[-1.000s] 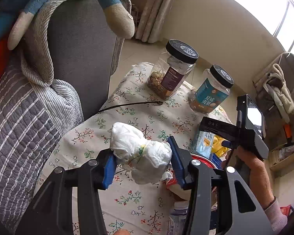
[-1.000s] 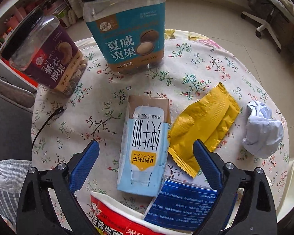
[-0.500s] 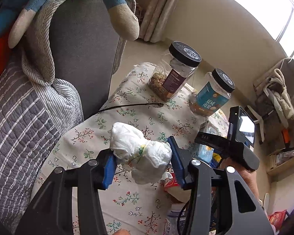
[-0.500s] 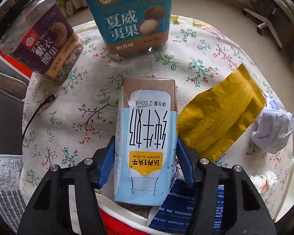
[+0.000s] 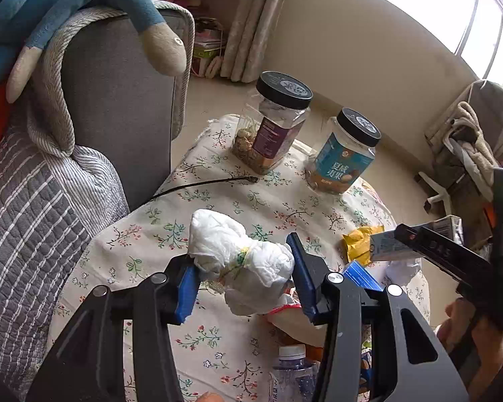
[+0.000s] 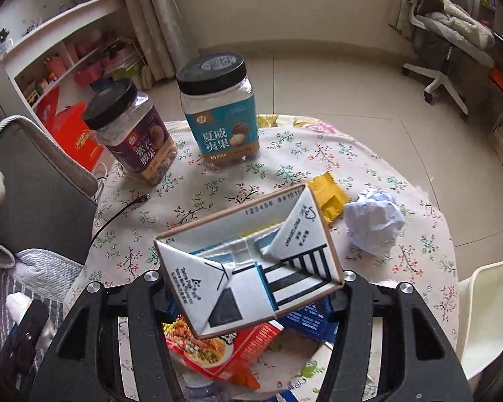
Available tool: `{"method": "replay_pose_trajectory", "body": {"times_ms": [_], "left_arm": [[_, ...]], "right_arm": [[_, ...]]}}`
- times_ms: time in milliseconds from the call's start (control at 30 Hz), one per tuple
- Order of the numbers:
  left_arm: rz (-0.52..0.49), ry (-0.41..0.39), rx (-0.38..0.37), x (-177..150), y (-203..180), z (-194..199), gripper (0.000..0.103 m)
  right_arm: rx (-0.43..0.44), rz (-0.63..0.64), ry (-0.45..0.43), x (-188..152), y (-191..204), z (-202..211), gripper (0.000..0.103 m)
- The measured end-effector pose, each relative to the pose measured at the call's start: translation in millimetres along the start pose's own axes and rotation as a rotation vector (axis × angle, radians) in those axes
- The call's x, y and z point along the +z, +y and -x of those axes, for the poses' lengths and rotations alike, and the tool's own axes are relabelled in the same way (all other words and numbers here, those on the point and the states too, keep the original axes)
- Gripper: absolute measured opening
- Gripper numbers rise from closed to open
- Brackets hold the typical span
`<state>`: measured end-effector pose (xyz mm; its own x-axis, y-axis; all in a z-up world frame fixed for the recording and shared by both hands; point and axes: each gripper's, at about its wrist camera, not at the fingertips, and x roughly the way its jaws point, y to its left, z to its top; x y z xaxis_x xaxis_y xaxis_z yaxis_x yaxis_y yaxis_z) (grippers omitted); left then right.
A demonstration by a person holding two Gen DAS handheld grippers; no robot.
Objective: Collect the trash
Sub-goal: 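Carry the milk carton and tissue over the white bin with both tools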
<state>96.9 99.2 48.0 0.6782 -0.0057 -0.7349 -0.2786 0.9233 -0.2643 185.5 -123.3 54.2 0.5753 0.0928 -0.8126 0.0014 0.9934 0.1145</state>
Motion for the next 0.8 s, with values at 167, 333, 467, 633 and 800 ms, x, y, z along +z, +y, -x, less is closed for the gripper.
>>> {"method": "replay_pose_trajectory", "body": {"times_ms": [167,333,467,633,800], "left_arm": [[-0.048,-0.017,-0.022,-11.7,-19.6,4.3,0.048],[-0.097,-0.031,-0.041,-23.5,-40.1,9.2,0.048],[-0.122,-0.028,-0.053,-32.7,-54.8,10.5,0.048],[-0.165,-0.034,-0.076,-43.8,-74.8,12.5,0.048],[-0.230,-0.059,-0.113,-56.5,-101.3,17.7,0.048]], "right_arm": [[-0.014,-0.034,-0.074,-19.0,-38.1,38.6,0.055],[-0.035,-0.091,-0.111,-42.0,-71.6,58.2,0.055],[-0.068,-0.111,-0.130,-55.9,-94.1,63.5,0.055],[-0.103,-0.142,-0.158,-70.9,-121.7,70.8,0.055],[-0.135,-0.192,-0.192,-86.5,-152.5,78.9,0.055]]}}
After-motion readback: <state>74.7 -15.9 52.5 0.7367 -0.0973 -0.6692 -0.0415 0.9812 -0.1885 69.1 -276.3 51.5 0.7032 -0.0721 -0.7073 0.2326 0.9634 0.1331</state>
